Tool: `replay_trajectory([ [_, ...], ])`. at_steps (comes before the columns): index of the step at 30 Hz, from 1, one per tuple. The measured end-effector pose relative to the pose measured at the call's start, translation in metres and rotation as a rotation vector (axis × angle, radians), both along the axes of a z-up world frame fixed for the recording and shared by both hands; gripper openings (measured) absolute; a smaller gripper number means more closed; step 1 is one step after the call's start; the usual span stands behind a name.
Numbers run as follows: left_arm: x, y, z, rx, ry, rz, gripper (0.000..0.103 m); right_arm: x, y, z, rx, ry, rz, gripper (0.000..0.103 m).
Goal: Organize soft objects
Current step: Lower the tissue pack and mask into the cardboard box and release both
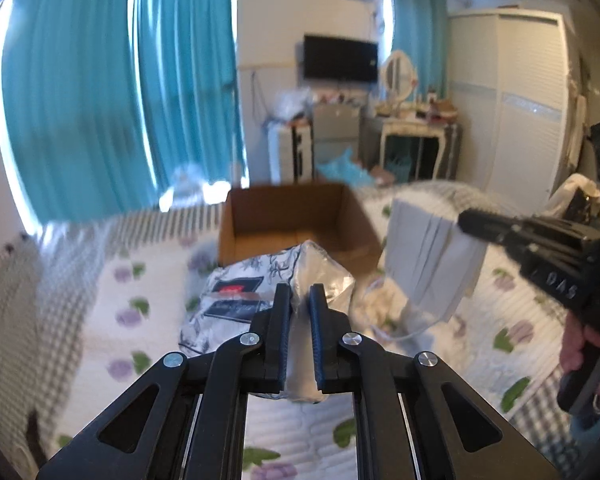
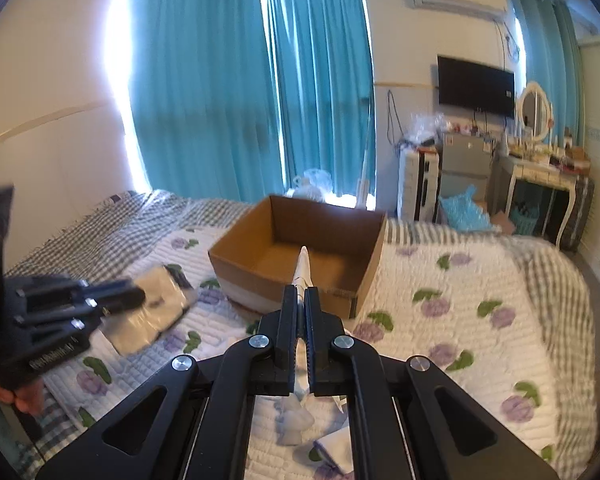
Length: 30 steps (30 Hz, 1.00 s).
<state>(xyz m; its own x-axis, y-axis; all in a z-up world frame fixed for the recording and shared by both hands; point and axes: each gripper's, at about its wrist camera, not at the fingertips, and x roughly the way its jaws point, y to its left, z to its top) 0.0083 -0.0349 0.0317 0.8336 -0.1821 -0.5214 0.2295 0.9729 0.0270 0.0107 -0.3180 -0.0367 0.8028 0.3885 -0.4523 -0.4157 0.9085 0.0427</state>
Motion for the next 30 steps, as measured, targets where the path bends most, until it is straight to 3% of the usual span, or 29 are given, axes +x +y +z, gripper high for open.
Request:
replay_trajectory([
  [9, 0.03, -0.011, 0.062, 0.003, -0.14, -0.062, 0.009, 0.0, 0.012, 0.067, -0.018, -0.13, 0.02, 0.003],
  [14, 0.072, -0.016, 0.066, 0.024, -0.154, -0.088, 0.009, 0.033, 0.025, 0.093, -0.016, -0.165, 0.028, 0.003],
  [17, 0.107, -0.016, 0.054, 0.037, -0.135, -0.091, 0.009, 0.063, 0.032, 0.098, -0.008, -0.161, 0.028, 0.003],
  [22, 0.162, -0.01, 0.023, 0.018, -0.074, -0.072, 0.009, 0.118, 0.041, 0.084, 0.01, -0.12, 0.021, 0.003],
  [27, 0.203, -0.008, -0.021, 0.029, 0.004, -0.074, 0.009, 0.177, 0.044, 0.045, 0.021, -0.041, 0.02, 0.003],
  [30, 0.207, -0.018, -0.041, 0.044, 0.018, -0.096, 0.012, 0.207, 0.047, 0.016, 0.015, 0.015, 0.02, 0.003],
])
